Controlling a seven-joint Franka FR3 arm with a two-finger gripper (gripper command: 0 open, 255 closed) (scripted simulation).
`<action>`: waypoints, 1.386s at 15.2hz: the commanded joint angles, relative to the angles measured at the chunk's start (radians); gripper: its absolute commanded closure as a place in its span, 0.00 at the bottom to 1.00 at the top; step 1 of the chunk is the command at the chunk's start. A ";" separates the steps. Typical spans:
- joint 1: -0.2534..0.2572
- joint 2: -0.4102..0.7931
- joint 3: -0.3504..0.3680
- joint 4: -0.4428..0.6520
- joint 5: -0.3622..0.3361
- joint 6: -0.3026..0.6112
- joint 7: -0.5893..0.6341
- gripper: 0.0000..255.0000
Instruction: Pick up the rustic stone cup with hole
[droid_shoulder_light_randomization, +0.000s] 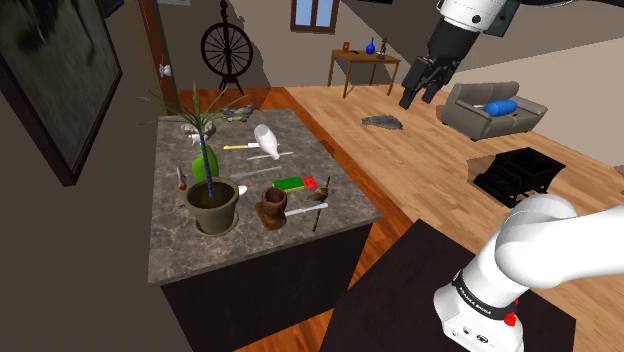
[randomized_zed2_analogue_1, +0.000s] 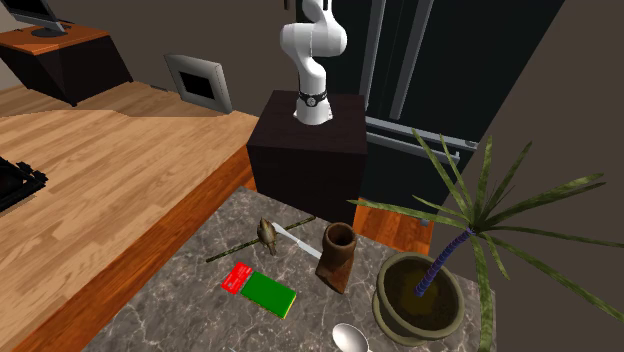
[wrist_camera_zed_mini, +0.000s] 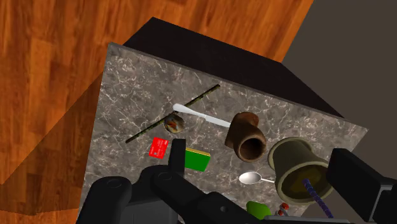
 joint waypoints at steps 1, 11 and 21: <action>0.000 0.000 0.000 0.000 0.000 0.000 0.000 0.00; 0.001 0.212 0.058 -0.125 0.016 0.327 0.048 0.00; -0.008 0.537 0.116 -0.112 -0.008 0.628 0.113 0.00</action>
